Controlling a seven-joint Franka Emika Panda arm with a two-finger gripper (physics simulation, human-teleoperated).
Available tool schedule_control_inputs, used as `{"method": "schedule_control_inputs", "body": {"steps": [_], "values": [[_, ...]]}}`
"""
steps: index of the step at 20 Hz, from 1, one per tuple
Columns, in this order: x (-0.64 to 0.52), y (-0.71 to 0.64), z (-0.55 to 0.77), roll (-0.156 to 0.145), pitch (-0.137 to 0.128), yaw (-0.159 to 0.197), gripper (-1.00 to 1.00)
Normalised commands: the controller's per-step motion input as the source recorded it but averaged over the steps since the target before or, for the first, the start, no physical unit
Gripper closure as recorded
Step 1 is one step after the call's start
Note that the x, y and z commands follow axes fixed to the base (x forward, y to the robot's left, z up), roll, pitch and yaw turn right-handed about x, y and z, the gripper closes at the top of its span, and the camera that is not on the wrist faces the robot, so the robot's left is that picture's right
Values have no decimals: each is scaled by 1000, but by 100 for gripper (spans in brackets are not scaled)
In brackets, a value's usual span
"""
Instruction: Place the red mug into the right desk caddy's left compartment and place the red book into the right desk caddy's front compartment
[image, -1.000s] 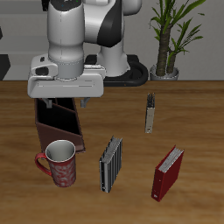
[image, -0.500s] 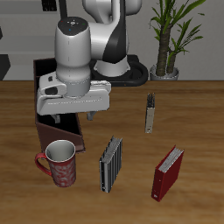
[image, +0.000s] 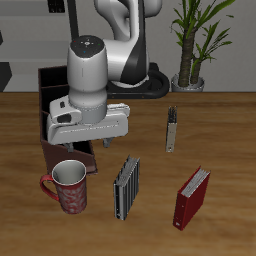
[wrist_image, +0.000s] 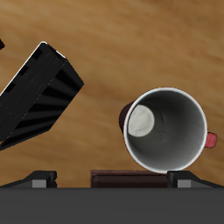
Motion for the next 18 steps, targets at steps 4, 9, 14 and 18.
{"method": "schedule_control_inputs", "body": {"steps": [4, 9, 14, 18], "values": [[228, -66, -56, -13, 17, -29, -100], [254, -96, -79, -22, 19, -28, -100], [56, 56, -165, 42, 19, -13, -100], [-23, 147, -246, 31, 27, -12, -100]]}}
